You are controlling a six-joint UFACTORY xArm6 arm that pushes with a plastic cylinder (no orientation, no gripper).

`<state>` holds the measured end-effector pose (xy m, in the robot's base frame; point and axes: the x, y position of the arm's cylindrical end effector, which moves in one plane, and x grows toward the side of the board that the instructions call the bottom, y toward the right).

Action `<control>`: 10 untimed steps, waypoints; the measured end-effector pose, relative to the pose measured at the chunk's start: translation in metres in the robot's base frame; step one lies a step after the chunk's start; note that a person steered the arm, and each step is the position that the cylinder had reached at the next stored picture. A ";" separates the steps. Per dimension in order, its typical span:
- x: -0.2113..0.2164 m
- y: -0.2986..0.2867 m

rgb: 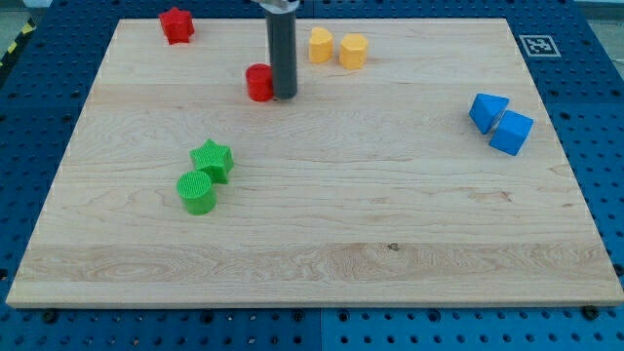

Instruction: Slide the red circle below the red star

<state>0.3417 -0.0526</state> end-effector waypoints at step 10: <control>-0.038 -0.167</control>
